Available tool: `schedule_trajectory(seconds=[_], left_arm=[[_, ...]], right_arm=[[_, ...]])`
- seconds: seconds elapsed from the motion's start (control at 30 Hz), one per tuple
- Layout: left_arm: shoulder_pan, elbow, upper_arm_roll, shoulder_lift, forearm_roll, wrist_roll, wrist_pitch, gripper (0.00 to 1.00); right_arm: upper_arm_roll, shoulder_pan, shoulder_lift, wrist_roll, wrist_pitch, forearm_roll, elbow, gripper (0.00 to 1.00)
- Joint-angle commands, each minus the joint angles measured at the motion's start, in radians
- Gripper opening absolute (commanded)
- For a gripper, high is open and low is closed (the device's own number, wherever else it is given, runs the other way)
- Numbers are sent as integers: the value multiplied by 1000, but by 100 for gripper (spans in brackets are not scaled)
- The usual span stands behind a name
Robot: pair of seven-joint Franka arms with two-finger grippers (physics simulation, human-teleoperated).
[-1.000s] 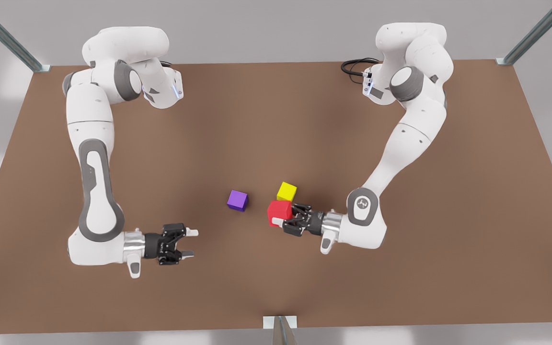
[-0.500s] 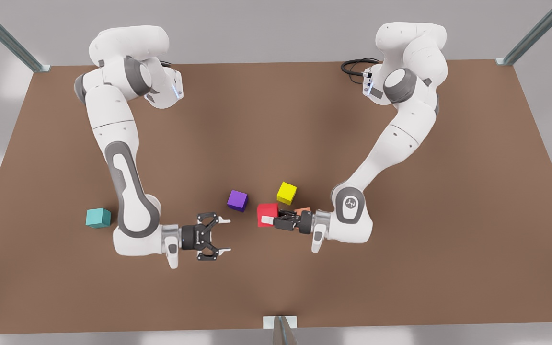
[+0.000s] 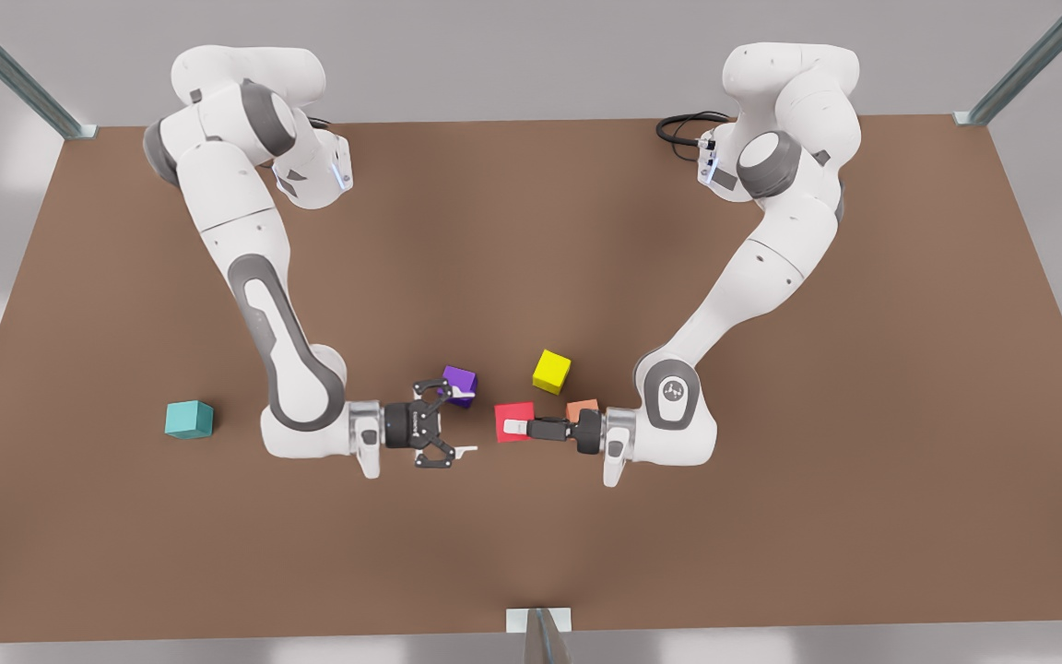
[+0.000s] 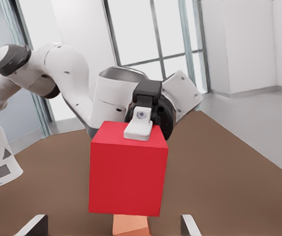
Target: Pick up red wooden cube and pass to hand red wooden cube and place in blue wooden cube
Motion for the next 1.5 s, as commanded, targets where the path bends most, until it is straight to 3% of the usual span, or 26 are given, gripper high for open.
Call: schedule_trajectory(seconds=[0.0,0.8,1.13,1.17,1.2,1.23,1.33,1.37,1.47], left_arm=[[-1,0,-1,-3,-13,167,2,61],[-10,2,-1,-1,-13,167,11,61],[-24,2,-1,0,-13,169,25,61],[-24,2,-1,0,-13,169,25,61],[-24,2,-1,0,-13,169,25,61],[-24,2,-1,0,-13,169,25,61],[-24,2,-1,0,-13,169,24,62],[-24,2,-1,0,-13,169,24,100],[-24,2,-1,0,-13,170,24,100]], right_arm=[[1,7,2,-217,50,27,1,100],[1,91,38,-217,99,171,21,100],[50,103,84,-215,142,198,71,100],[50,103,84,-215,142,198,71,95],[50,103,84,-215,142,198,71,70],[50,103,84,-215,142,197,71,52],[50,102,85,-215,142,198,71,51],[50,102,88,-215,142,198,71,51],[50,100,88,-215,140,198,71,51]])
